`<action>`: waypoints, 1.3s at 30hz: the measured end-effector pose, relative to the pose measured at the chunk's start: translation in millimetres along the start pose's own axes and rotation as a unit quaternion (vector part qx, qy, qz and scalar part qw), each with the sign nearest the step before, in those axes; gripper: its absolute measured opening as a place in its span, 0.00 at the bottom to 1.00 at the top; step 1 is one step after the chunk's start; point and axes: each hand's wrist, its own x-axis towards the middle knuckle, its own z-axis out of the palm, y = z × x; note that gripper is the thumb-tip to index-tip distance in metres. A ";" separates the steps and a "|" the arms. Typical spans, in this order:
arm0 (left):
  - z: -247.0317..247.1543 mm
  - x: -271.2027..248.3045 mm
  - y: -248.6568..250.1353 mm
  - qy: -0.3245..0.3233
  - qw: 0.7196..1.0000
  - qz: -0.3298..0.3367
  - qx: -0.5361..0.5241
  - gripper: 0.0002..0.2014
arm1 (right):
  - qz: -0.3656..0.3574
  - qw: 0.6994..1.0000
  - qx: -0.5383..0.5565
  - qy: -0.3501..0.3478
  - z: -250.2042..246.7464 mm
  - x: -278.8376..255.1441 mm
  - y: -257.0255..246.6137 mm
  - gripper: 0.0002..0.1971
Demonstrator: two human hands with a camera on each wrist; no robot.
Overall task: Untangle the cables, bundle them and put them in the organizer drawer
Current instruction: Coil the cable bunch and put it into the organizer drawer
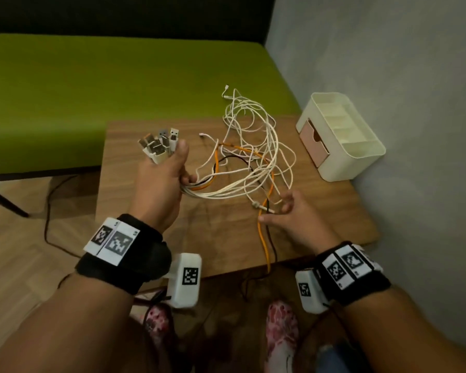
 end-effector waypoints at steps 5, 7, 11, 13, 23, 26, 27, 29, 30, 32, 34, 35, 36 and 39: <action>6.5 -6.7 -6.5 -0.025 1.000 -0.003 0.015 0.07 | 0.013 0.996 0.024 0.080 9.3 -5.5 3.7 0.45; 6.2 -5.6 -7.9 -0.024 1.000 -0.008 0.018 0.07 | 0.024 0.995 0.041 0.086 11.0 -5.0 6.0 0.45; 3.8 -0.4 -10.6 -0.023 0.999 -0.015 0.022 0.07 | 0.056 0.996 0.054 0.042 13.5 -9.3 6.2 0.44; 3.0 1.1 -12.4 -0.020 0.999 -0.017 0.028 0.07 | 0.035 0.998 0.029 0.042 18.5 -13.4 4.5 0.42; 5.3 2.5 -25.8 -0.027 0.997 -0.033 0.071 0.07 | -0.006 0.996 0.064 0.063 43.1 -6.9 5.2 0.28; 7.8 4.0 -27.4 -0.026 0.996 -0.040 0.076 0.07 | -0.021 0.995 0.074 0.066 41.0 -3.9 1.2 0.25; 7.9 4.8 -27.6 -0.025 0.996 -0.041 0.076 0.07 | -0.027 0.995 0.073 0.061 39.1 -4.0 -1.0 0.24; 7.1 7.1 -27.4 -0.017 0.996 -0.041 0.071 0.06 | -0.037 0.995 0.078 0.048 29.8 -6.8 -8.6 0.21; 6.4 8.6 -27.0 -0.012 0.997 -0.040 0.067 0.06 | -0.044 0.995 0.084 0.043 21.1 -8.8 -14.5 0.19; 5.8 12.0 -25.0 -0.004 0.998 -0.038 0.052 0.06 | -0.072 0.991 0.101 0.057 -4.6 -9.6 -30.8 0.16; 5.3 14.5 -22.1 -0.004 0.999 -0.030 0.033 0.07 | -0.142 0.974 0.128 0.123 -36.4 -4.2 -52.6 0.16; 5.3 15.2 -20.0 -0.007 0.999 -0.025 0.022 0.07 | -0.188 0.959 0.138 0.162 -51.6 0.8 -65.7 0.16; 4.9 15.2 -17.7 -0.010 1.000 -0.019 0.011 0.08 | -0.234 0.942 0.138 0.198 -64.7 6.2 -78.7 0.16; 2.3 14.4 -10.7 -0.018 1.000 0.004 -0.016 0.09 | -0.343 0.888 0.116 0.282 -92.9 25.9 -121.2 0.15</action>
